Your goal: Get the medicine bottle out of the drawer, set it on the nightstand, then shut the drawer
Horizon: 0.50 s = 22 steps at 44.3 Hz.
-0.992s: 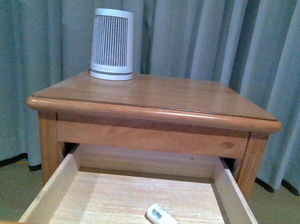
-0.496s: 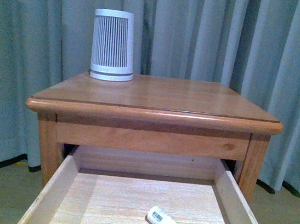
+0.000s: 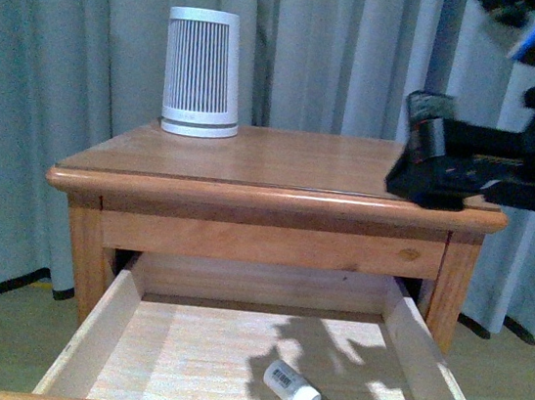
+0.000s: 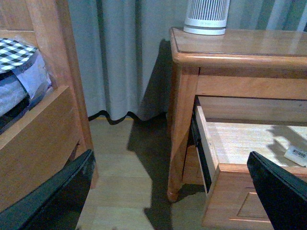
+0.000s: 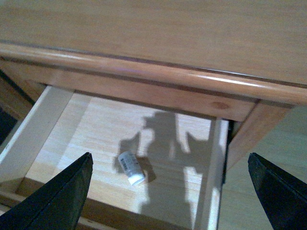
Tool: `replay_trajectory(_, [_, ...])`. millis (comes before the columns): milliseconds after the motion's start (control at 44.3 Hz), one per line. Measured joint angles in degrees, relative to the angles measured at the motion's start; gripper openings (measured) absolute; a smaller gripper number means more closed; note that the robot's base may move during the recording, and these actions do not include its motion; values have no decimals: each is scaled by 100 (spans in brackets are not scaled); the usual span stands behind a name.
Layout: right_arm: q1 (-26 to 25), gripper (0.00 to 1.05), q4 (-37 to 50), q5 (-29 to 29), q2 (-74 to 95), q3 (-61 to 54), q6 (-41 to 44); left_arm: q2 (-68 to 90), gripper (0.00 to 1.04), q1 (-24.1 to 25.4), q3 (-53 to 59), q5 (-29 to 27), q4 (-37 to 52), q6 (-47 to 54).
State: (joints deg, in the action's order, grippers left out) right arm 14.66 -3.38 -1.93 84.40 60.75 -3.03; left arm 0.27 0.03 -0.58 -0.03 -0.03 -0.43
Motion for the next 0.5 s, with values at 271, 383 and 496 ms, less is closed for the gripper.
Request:
replay_trajectory(271, [452, 98, -284, 229, 1502, 835, 203, 0, 98, 0, 0, 0, 0, 0])
replay_trajectory(383, [566, 98, -321, 365, 2245, 1108, 319, 0, 98, 0, 0, 0, 0, 0])
replay_trajectory(496, [678, 98, -332, 369, 2929, 1388, 332, 0, 98, 0, 0, 0, 0, 0])
